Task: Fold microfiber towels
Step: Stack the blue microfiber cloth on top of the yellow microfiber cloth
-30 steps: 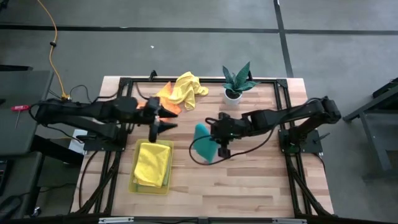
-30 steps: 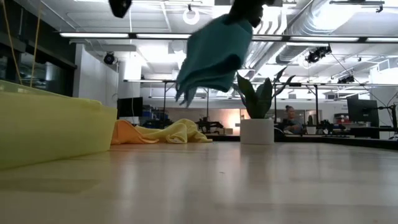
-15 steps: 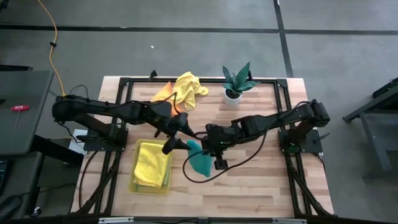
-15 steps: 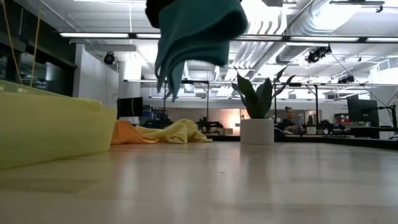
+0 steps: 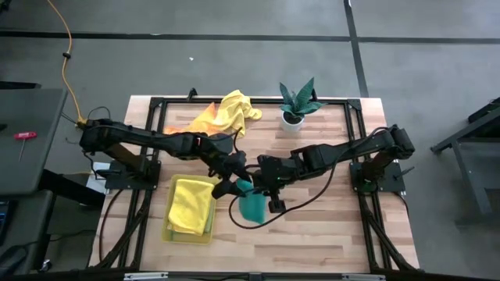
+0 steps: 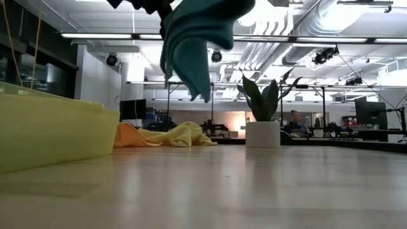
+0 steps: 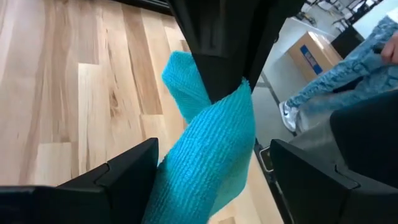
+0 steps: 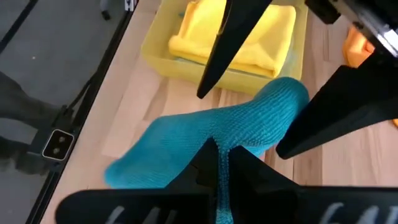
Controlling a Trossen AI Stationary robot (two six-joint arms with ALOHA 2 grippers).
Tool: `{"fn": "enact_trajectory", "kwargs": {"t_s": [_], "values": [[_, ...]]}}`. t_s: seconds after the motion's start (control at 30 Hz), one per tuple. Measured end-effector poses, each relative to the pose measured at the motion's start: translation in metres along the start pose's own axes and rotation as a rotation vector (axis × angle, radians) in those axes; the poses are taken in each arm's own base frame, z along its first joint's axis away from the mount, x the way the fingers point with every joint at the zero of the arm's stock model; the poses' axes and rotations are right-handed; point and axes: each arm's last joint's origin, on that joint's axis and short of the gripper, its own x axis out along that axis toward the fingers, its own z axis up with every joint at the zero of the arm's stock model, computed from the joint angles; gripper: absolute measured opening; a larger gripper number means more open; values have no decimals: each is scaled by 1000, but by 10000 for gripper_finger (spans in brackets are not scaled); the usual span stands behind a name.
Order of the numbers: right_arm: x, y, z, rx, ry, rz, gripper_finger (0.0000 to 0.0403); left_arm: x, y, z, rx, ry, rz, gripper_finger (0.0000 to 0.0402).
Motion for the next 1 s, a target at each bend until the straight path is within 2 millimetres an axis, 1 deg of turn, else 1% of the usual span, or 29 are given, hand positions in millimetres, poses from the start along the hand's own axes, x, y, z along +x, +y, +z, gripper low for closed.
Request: {"fn": "enact_trajectory", "kwargs": {"t_s": [0.27, 0.33, 0.47, 0.57, 0.63, 0.73, 0.87, 1.0], "values": [[0, 6, 4, -75, -44, 51, 0, 1, -1, -1, 41, 9, -8, 298], [0, 6, 4, -78, -44, 52, 0, 1, -2, -1, 39, 18, -45, 298], [0, 4, 3, -75, -30, 1, 0, 1, -4, -2, 42, 23, -72, 297], [0, 2, 1, -71, -13, -11, 0, 1, -6, -2, 45, 23, -75, 282], [-1, 1, 1, -70, -8, -12, 0, 0, -6, -1, 47, 20, -75, 262], [-1, 1, 1, -70, -8, -12, 0, 0, -6, -1, 46, 20, -73, 215], [-1, 1, 1, -70, -8, -12, 0, 0, -5, -1, 45, 18, -64, 132], [-1, 1, 1, -67, -7, -12, 0, -1, -2, -1, 37, 19, -56, 41]]}}
